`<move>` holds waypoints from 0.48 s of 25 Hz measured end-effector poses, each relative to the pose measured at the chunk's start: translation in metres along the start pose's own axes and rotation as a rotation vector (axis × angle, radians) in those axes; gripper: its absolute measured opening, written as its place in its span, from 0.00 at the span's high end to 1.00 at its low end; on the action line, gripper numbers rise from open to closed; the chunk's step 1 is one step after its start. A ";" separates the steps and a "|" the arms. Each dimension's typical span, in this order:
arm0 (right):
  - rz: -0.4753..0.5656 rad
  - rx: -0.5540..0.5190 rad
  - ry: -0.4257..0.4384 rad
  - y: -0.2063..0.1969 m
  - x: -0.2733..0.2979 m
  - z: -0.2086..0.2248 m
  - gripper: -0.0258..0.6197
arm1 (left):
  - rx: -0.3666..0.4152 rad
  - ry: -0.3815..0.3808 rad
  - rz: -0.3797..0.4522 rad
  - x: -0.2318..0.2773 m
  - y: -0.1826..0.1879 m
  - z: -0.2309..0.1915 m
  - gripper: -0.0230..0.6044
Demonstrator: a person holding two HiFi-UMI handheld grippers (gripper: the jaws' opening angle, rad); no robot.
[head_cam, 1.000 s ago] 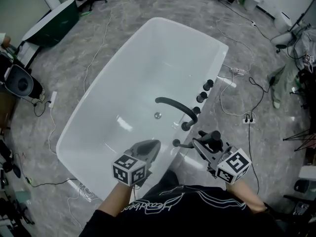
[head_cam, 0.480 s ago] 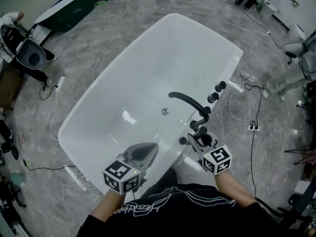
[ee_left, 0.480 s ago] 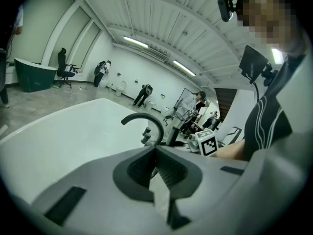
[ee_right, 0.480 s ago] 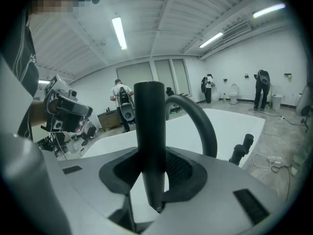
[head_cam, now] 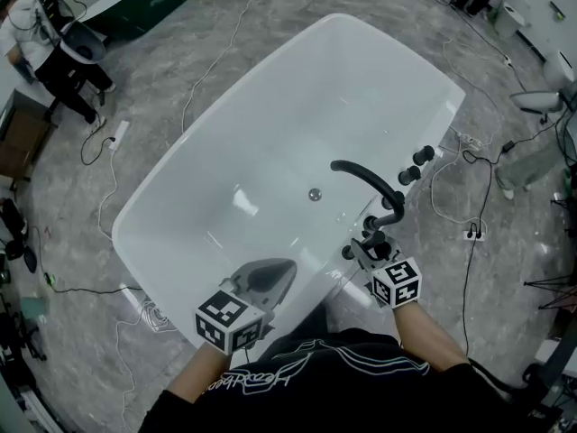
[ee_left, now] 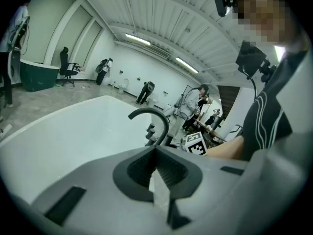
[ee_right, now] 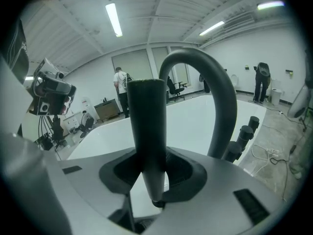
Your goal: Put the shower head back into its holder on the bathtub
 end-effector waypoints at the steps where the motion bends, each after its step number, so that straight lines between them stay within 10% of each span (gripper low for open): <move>1: -0.012 -0.007 -0.003 -0.003 0.004 0.000 0.76 | 0.003 -0.004 -0.001 0.001 0.000 0.000 0.95; 12: -0.155 -0.090 -0.016 -0.042 0.027 -0.010 0.76 | -0.020 -0.027 -0.012 0.004 -0.008 -0.006 0.95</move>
Point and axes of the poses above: the fingertips, and each gripper's own axes: x forward along the fingers, z to its right, y out of its top, the point moved 5 cm from there along -x, backward along the fingers, and after that the axes turned 5 degrees about -z, right-handed, at the moved point
